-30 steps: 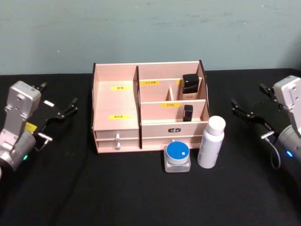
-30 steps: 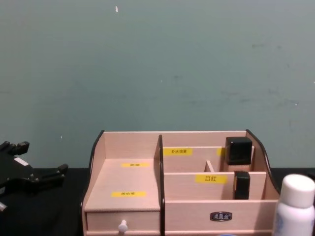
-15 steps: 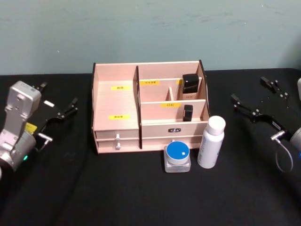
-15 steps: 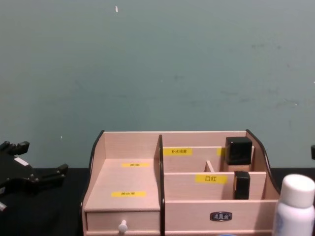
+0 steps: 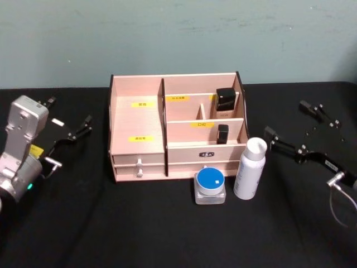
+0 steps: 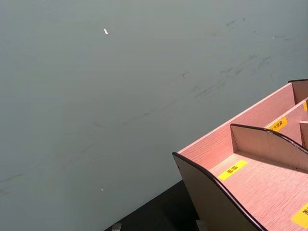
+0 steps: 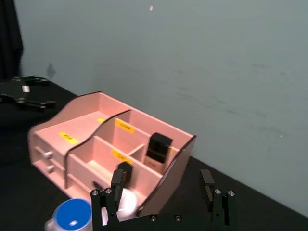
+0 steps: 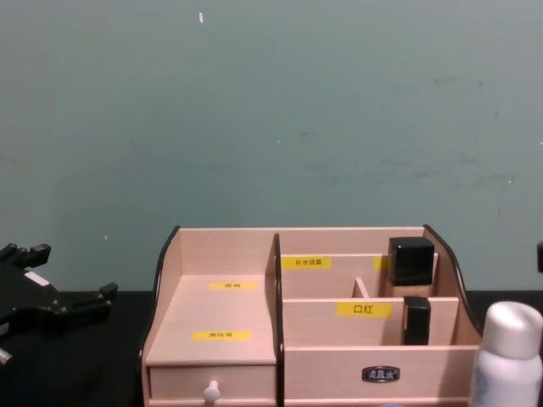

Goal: Pick up the facial cleanser and watermelon frost from the table and place them into the tiered storage box.

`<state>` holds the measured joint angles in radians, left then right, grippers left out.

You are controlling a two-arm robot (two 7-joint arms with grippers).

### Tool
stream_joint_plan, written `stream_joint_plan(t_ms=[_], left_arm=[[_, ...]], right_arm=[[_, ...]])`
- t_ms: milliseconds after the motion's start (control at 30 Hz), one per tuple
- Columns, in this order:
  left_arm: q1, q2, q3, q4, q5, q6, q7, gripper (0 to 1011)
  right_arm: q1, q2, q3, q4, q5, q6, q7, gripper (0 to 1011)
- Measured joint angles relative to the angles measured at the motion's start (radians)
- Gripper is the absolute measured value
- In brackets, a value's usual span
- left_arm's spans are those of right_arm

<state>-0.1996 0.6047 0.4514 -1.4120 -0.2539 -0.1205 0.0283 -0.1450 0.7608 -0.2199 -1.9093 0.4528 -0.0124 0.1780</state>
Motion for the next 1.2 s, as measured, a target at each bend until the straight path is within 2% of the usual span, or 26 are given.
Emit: stream_joint_plan(t_ms=[233, 433, 733, 1200], left_arm=[[0.0, 0.0, 0.0, 0.0, 0.0, 0.0, 0.0, 1001], [0.0, 0.0, 0.0, 0.0, 0.0, 0.0, 0.0, 1001], [0.0, 0.0, 0.0, 0.0, 0.0, 0.0, 0.0, 1001], [0.0, 0.0, 0.0, 0.0, 0.0, 0.0, 0.0, 1001]], right_arm=[[-0.065, 0.013, 0.026, -0.057, 0.038, 0.047, 0.032, 1002], [-0.087, 0.009, 0.031, -0.066, 0.055, 0.074, 0.058, 1002], [-0.093, -0.01, 0.029, -0.052, 0.047, 0.099, 0.073, 1002], [-0.087, -0.058, 0.019, 0.011, 0.03, 0.118, 0.104, 1002]])
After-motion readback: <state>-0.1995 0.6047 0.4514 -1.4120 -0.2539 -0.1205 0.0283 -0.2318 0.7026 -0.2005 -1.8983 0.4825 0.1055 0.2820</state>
